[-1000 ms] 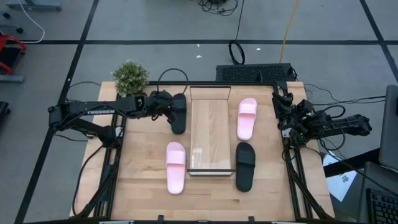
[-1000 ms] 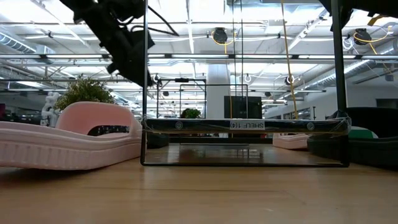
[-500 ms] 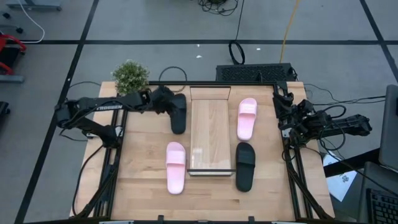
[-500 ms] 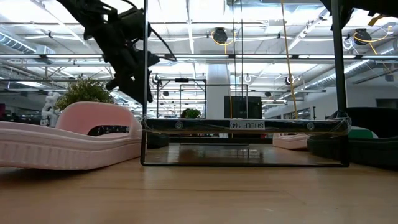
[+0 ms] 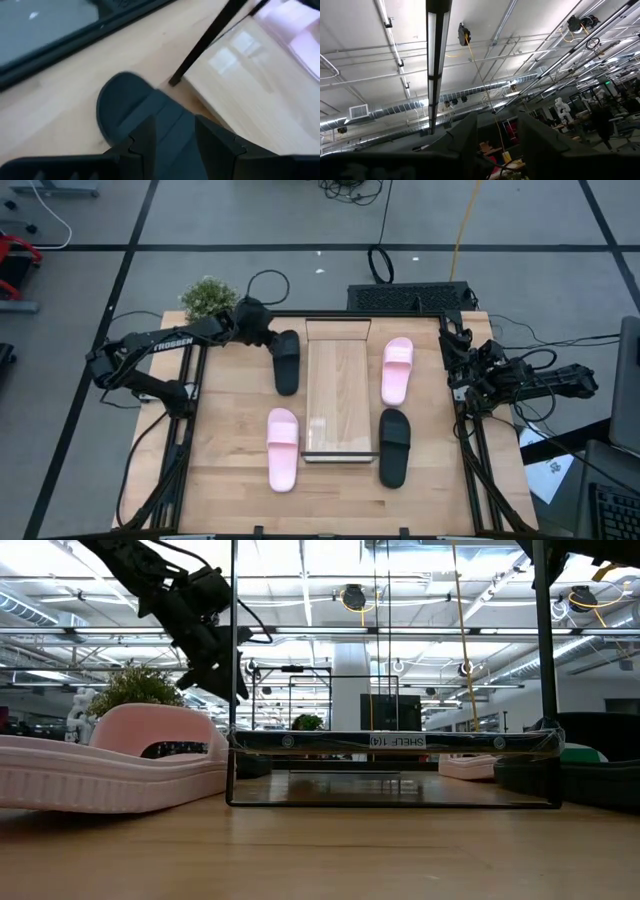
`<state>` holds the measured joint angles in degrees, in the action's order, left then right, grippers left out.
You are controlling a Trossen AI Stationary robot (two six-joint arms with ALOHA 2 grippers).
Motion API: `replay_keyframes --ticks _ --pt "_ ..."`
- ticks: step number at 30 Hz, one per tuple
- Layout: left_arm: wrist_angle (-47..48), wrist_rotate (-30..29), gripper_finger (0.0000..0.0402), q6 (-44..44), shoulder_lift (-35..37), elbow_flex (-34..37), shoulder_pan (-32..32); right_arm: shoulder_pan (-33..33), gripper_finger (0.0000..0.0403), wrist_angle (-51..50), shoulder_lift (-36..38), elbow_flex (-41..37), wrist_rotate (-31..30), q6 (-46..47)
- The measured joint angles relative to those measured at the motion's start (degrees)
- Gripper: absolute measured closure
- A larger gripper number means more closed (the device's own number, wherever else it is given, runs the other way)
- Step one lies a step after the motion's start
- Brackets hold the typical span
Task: Pick and place slides into the shelf
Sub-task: Put the top black slipper on the shelf
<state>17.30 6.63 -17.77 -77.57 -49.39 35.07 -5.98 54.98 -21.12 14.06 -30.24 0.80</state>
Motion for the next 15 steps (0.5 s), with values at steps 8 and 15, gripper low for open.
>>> replay_keyframes --ticks 8,15 --pt "-2.71 0.81 0.0272 7.57 -0.47 0.00 -0.96 0.00 0.0275 0.00 0.00 0.00 0.02 0.00" --pt "-3.99 0.90 0.0272 11.96 -1.23 0.00 -0.21 0.00 0.0275 0.00 0.00 -0.02 0.02 0.02"
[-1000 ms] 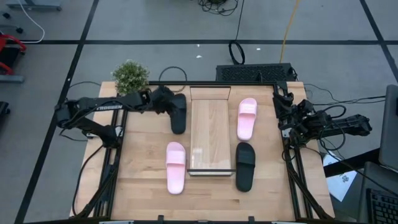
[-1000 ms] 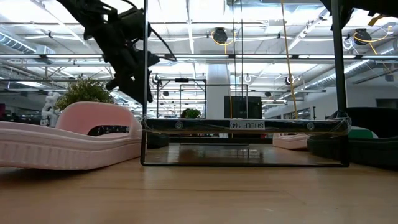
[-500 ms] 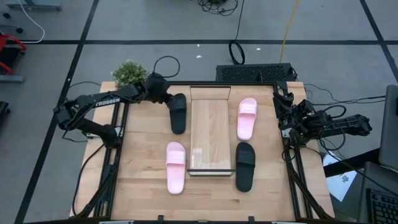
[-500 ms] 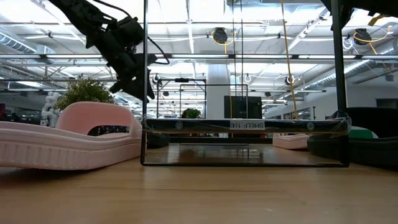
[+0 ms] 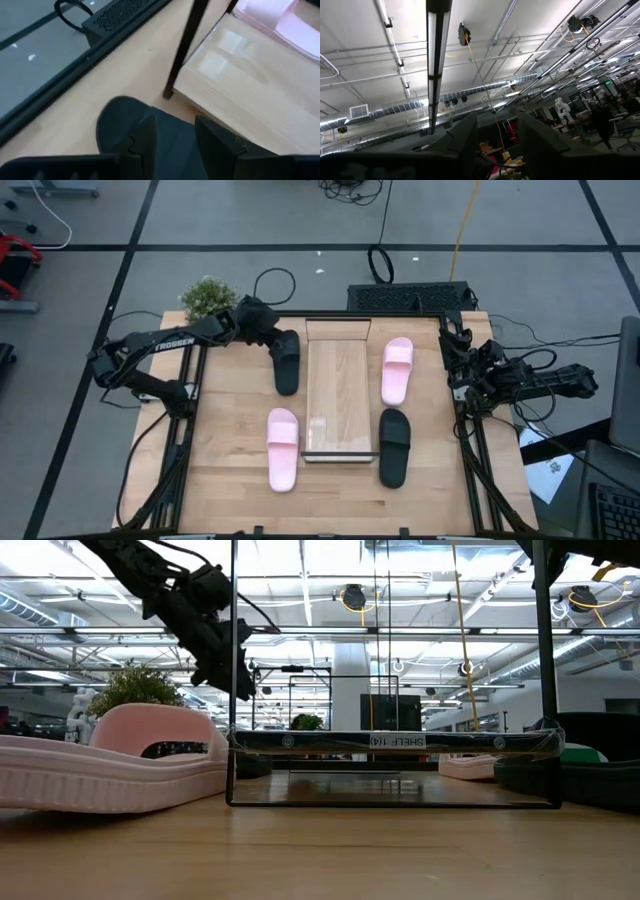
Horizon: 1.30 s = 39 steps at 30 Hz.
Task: Pick and place slides into the shelf
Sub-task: Put the top black slipper on the shelf
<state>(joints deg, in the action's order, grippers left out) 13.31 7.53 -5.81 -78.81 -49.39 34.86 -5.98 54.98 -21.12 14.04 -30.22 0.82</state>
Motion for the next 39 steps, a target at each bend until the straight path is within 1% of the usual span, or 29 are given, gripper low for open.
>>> replay_keyframes --ticks 2,5,7,12,18,24,27,31,35,39 --pt "0.02 0.66 0.0272 1.50 -1.12 0.00 0.12 0.00 0.0275 -0.02 0.00 0.00 0.00 0.00" --pt "-0.99 3.26 0.0272 3.74 -3.39 0.00 0.28 0.00 0.0275 -0.01 0.00 0.00 0.02 0.79" --pt "-1.33 4.54 0.0272 3.00 -5.20 0.01 0.30 0.00 0.0275 -0.02 0.00 -0.02 0.00 1.83" --pt "-3.97 4.98 0.0272 1.95 -6.86 0.02 0.57 0.00 0.0275 -0.48 0.00 -0.02 0.01 2.99" --pt "-5.12 13.73 0.0272 -1.58 -6.39 0.02 3.29 0.00 0.0275 -0.43 0.00 -0.02 -0.17 1.98" --pt "-6.36 17.63 0.0269 -2.88 -6.38 0.02 4.98 0.00 0.0275 -0.44 -0.01 -0.02 -2.08 -0.93" --pt "-7.75 17.94 0.0250 -3.96 -6.38 0.02 4.98 -0.02 0.0275 -0.46 0.00 -0.02 -2.88 -1.29" --pt "-9.46 17.45 0.0203 -4.40 -6.38 0.02 4.96 -0.02 0.0275 -0.45 0.00 -0.02 -2.84 -1.70" --pt "-8.96 16.46 0.0161 -4.65 -6.38 0.02 6.03 -0.02 0.0275 -0.44 0.00 -0.02 -2.84 -1.70" --pt "-7.69 17.47 0.0138 -7.33 -6.38 0.02 7.86 -0.02 0.0275 -0.44 0.00 -0.02 -2.82 -1.70"
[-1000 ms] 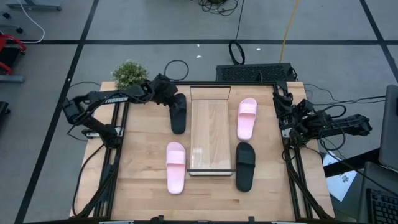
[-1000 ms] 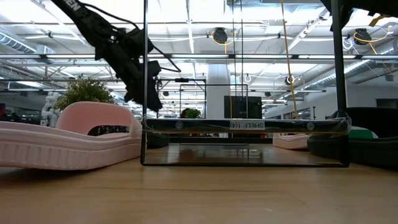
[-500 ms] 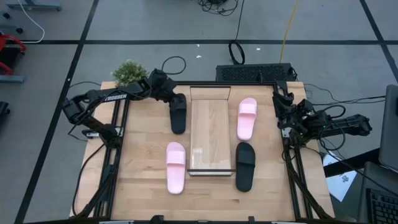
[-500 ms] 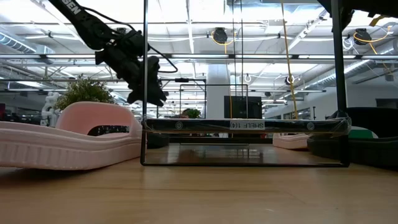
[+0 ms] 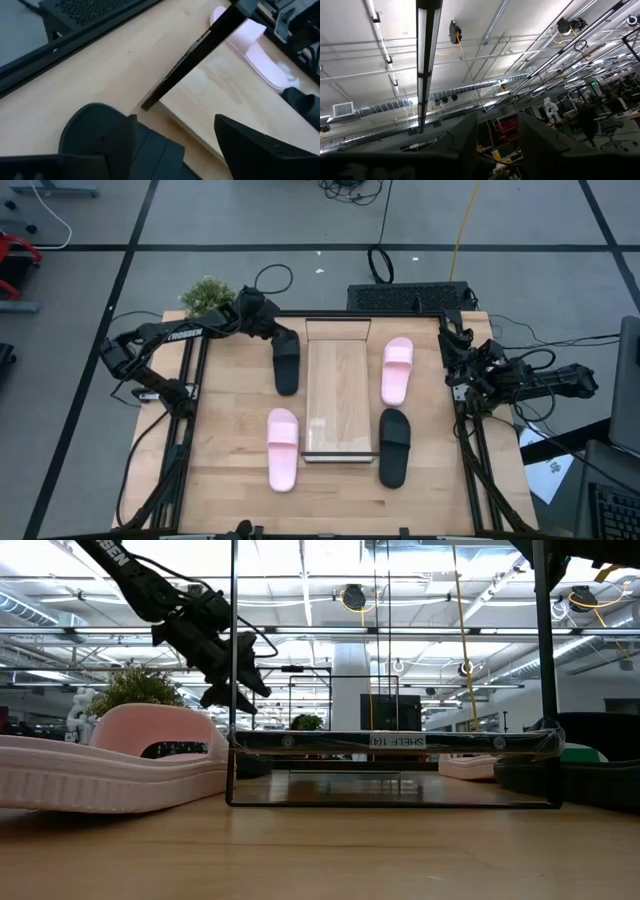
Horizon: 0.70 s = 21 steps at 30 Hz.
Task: Pick and place slides into the shelf
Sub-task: Put the top black slipper on the shelf
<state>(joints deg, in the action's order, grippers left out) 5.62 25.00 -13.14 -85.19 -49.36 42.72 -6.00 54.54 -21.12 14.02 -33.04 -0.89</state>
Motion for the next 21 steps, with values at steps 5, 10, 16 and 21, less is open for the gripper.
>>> replay_keyframes --ticks 5,10,16,21 --pt "0.21 0.33 0.0131 -2.67 0.00 0.00 0.94 0.00 0.0275 0.00 0.00 0.00 0.02 0.00" --pt "0.27 -1.06 0.0130 -7.91 0.02 0.00 0.94 0.00 0.0275 0.00 0.00 0.00 0.04 0.18" --pt "-1.36 8.07 0.0130 -13.30 0.02 0.00 1.83 0.00 0.0275 0.01 0.00 0.00 0.02 -0.42" --pt "-4.58 20.30 0.0130 -12.52 0.02 -0.04 3.45 0.00 0.0275 0.02 0.00 0.00 0.04 -0.44"
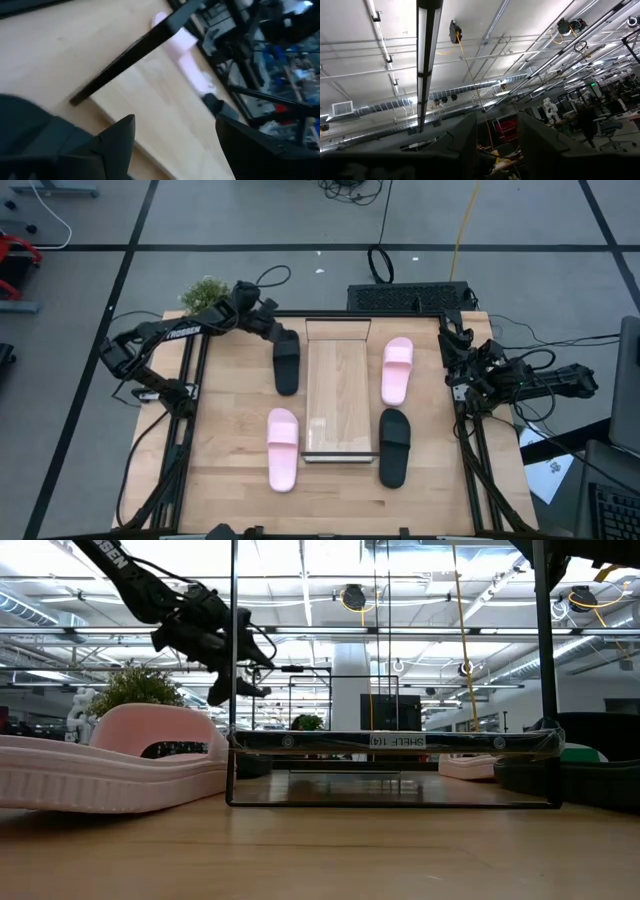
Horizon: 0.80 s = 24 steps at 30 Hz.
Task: Pick and place slides into the shelf
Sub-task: Put the top black slipper on the shelf
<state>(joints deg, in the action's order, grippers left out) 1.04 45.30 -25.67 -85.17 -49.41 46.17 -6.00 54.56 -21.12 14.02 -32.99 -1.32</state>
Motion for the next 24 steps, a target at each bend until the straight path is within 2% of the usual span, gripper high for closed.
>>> replay_keyframes --ticks 4,7,9,11,14,20,24 --pt "4.16 1.79 0.0130 2.65 0.00 -3.39 1.90 0.00 0.0275 -0.01 0.00 0.00 0.00 0.00" --pt "15.44 1.85 0.0130 9.67 0.00 -10.27 2.35 0.00 0.0275 0.00 0.00 0.00 0.00 0.02" --pt "26.05 -1.23 0.0130 15.74 0.00 -16.04 2.47 0.00 0.0275 0.00 0.00 0.00 0.00 0.26" --pt "36.78 -6.90 0.0130 21.39 -0.75 -21.81 2.37 0.00 0.0275 0.00 0.00 0.00 0.00 0.39" --pt "48.59 -13.56 0.0130 27.58 -3.06 -27.93 2.24 0.00 0.0275 0.00 0.00 0.00 0.02 0.39" --pt "54.05 -14.51 0.0130 34.91 -9.54 -30.26 0.80 0.00 0.0275 -0.02 0.00 0.00 0.17 0.35" --pt "53.16 -14.89 0.0130 39.32 -13.89 -30.25 0.62 0.00 0.0275 -0.02 0.00 0.00 0.22 0.99"
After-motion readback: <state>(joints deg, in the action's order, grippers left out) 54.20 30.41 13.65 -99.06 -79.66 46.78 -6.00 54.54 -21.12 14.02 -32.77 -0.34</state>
